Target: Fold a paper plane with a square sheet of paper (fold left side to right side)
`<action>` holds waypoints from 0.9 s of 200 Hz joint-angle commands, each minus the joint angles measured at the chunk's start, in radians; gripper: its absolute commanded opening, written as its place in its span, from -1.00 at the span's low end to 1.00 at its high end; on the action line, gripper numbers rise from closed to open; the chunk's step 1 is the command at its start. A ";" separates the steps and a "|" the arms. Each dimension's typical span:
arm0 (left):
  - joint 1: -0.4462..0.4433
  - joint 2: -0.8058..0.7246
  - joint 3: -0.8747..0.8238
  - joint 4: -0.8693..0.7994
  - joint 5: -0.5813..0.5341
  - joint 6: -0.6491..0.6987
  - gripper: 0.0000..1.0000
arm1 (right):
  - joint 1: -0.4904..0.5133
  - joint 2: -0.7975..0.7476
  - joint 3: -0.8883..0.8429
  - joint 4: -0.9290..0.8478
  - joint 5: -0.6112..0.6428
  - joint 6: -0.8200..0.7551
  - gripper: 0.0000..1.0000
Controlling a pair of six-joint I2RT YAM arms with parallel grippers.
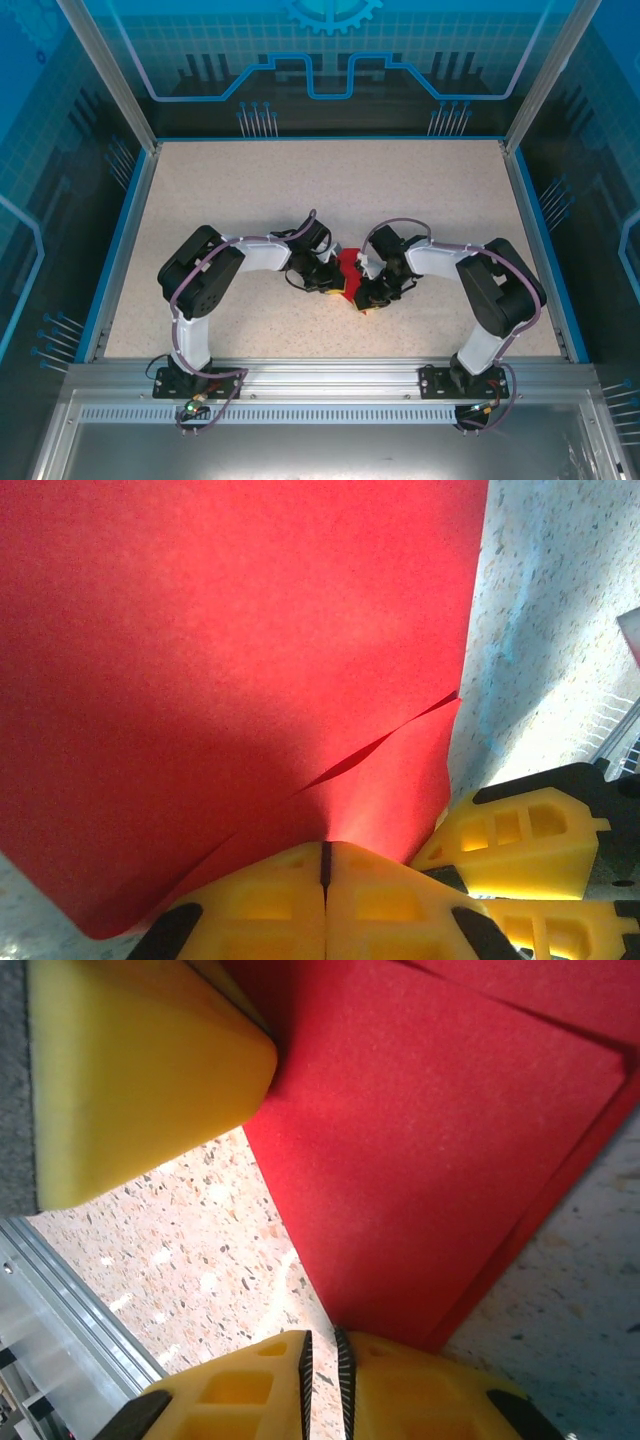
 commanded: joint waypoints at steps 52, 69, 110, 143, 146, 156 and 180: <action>-0.006 0.046 -0.021 -0.079 -0.085 0.004 -0.89 | -0.026 -0.038 -0.098 -0.079 0.086 0.096 -0.80; -0.005 0.047 -0.018 -0.082 -0.085 0.005 -0.89 | -0.039 -0.066 -0.118 -0.088 0.088 0.105 -0.85; -0.005 0.043 -0.015 -0.074 -0.084 -0.001 -0.89 | -0.032 -0.193 -0.085 -0.099 0.024 0.097 -0.93; -0.006 0.042 -0.016 -0.070 -0.081 -0.004 -0.88 | -0.008 -0.178 -0.047 -0.048 -0.002 0.133 -0.94; -0.006 0.042 -0.015 -0.070 -0.082 -0.005 -0.88 | -0.006 -0.171 -0.046 -0.040 0.000 0.137 -0.95; -0.006 0.040 -0.015 -0.071 -0.082 -0.004 -0.88 | -0.002 -0.147 -0.036 -0.020 0.012 0.149 -0.95; -0.005 0.037 -0.015 -0.071 -0.080 -0.004 -0.88 | -0.003 -0.087 -0.015 0.013 0.054 0.166 -0.95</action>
